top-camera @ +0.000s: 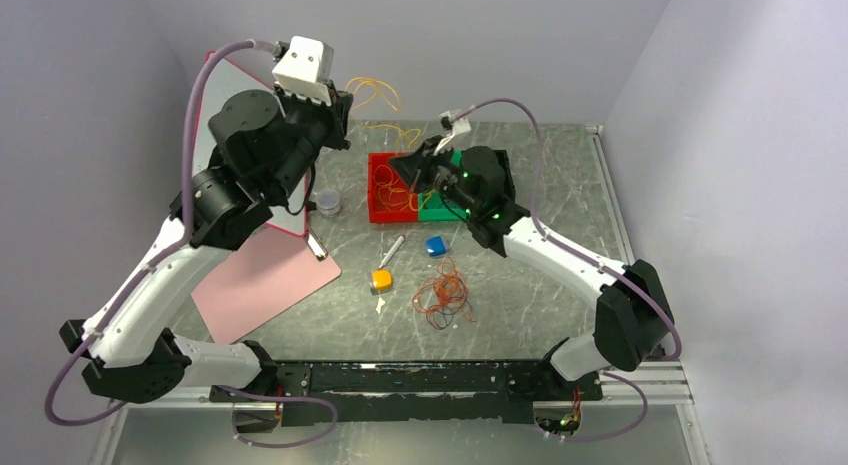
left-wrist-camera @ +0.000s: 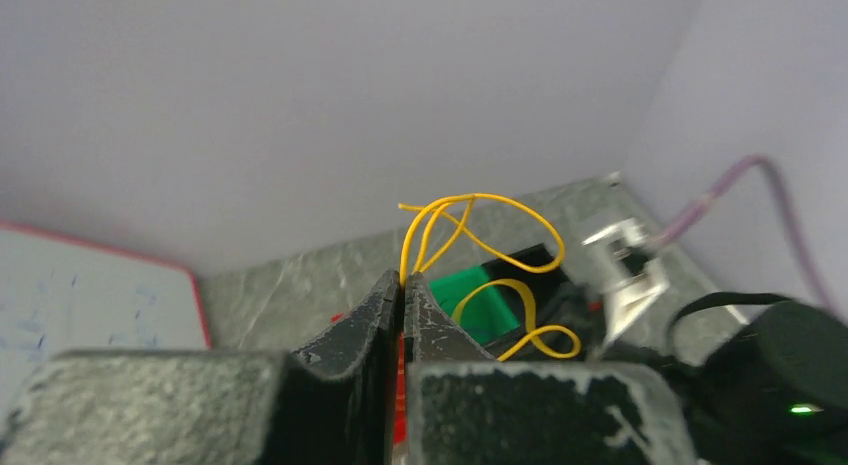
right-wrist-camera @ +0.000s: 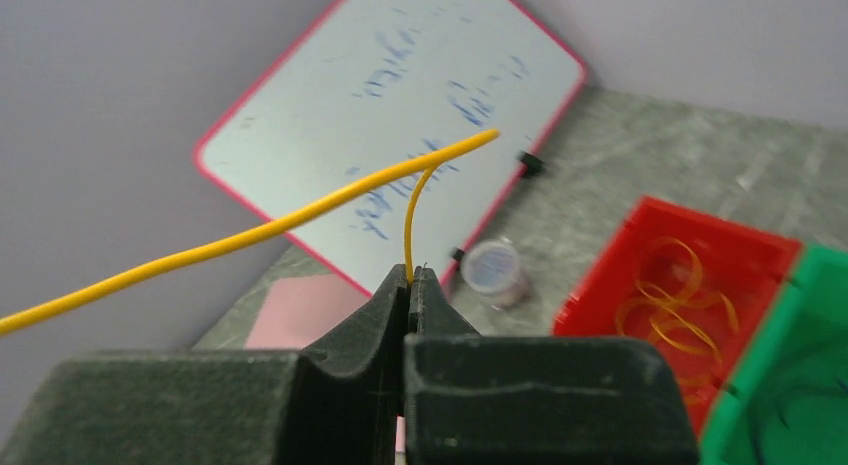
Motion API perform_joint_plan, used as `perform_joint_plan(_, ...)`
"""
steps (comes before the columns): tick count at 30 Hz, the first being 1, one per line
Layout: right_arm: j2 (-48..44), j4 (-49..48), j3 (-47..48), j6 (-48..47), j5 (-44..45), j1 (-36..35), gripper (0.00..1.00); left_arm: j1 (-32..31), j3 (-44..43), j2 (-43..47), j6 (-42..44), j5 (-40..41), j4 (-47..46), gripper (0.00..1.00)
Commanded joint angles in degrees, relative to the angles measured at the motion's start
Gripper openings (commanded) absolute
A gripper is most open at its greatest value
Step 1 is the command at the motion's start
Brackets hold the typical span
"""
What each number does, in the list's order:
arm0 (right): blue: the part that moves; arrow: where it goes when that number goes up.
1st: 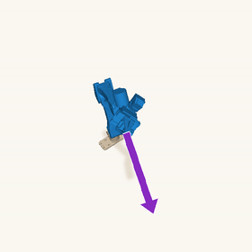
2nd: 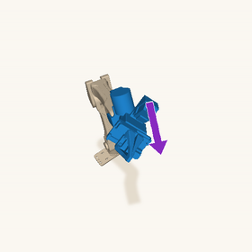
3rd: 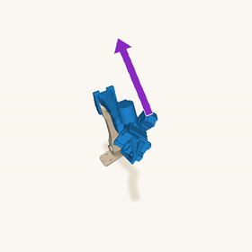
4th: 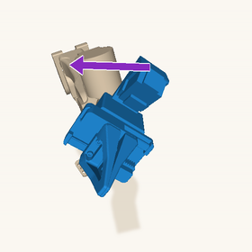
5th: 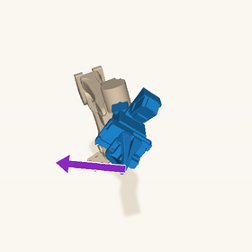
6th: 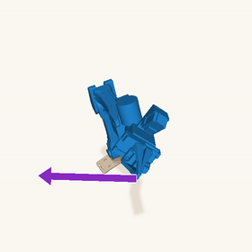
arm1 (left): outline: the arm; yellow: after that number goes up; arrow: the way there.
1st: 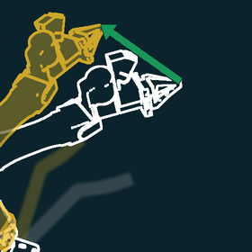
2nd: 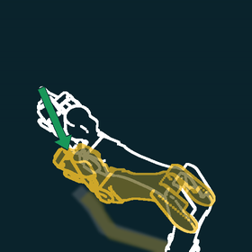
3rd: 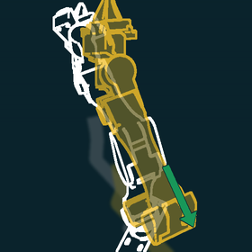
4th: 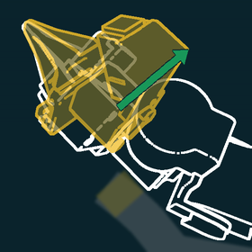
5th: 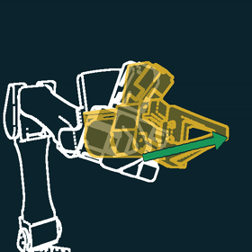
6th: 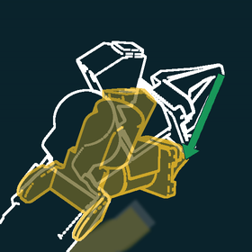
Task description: Untangle the cables
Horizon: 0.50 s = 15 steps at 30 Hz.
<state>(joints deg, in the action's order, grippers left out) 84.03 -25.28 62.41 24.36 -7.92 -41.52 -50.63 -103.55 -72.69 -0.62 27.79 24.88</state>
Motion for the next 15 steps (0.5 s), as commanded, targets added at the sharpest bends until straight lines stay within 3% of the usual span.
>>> perform_joint_plan(1,-1.3,7.5,-1.5,4.6,1.1,4.8,0.0,8.4,4.3,-0.8,-8.9,-10.7,3.2,0.07)
perform_joint_plan(9,-3.3,12.2,-4.4,4.5,5.2,9.6,0.0,19.0,13.8,-7.0,-11.7,-24.8,0.6,0.07)
perform_joint_plan(15,1.3,11.7,-1.7,3.6,-1.9,13.0,0.0,23.3,18.1,-13.0,-10.9,-30.1,-3.2,0.07)
